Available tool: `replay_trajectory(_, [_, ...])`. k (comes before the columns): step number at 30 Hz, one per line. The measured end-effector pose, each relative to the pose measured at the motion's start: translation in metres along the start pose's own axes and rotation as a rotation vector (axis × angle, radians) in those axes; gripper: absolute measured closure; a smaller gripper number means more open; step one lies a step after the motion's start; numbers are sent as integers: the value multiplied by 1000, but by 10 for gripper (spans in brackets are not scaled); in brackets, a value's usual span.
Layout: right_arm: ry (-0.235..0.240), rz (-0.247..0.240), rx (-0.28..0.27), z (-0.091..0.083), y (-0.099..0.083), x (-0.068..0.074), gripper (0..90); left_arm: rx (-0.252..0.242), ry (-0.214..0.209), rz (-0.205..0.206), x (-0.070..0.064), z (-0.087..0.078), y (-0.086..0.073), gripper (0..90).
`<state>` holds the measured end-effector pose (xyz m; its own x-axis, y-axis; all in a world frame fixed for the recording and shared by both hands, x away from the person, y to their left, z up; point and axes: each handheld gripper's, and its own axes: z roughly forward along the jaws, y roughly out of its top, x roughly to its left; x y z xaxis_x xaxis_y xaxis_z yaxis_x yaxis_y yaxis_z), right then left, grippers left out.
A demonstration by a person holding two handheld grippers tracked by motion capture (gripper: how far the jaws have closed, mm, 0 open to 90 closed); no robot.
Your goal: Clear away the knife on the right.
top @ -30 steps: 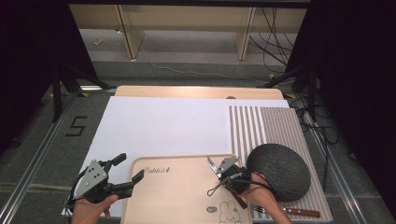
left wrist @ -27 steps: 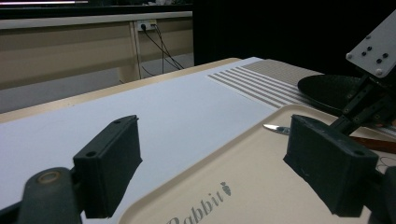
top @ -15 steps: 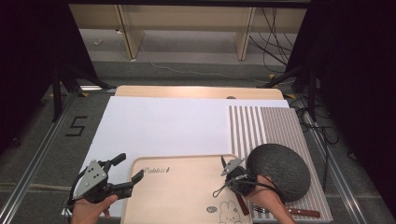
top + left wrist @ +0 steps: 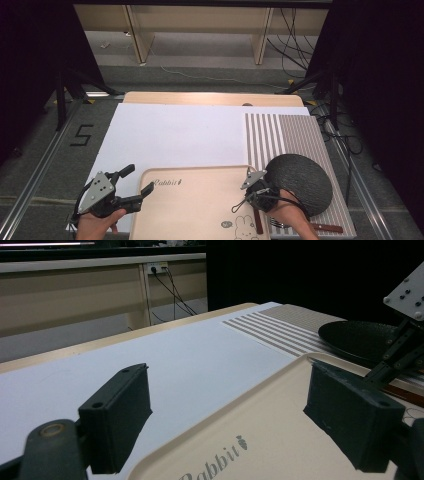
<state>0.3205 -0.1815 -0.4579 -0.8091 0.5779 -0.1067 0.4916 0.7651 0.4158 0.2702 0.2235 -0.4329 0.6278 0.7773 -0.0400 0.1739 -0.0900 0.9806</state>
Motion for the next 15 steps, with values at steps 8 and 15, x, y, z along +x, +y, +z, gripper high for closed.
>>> replay_trajectory(8, [2, -11, -54, -11, -1, -3, 783, 1, 1, -1, 0, 0, 0, 173])
replay_trajectory(15, [-20, 28, -116, -21, 0, -6, 490, 1, 0, -4, 0, 0, 0, 173])
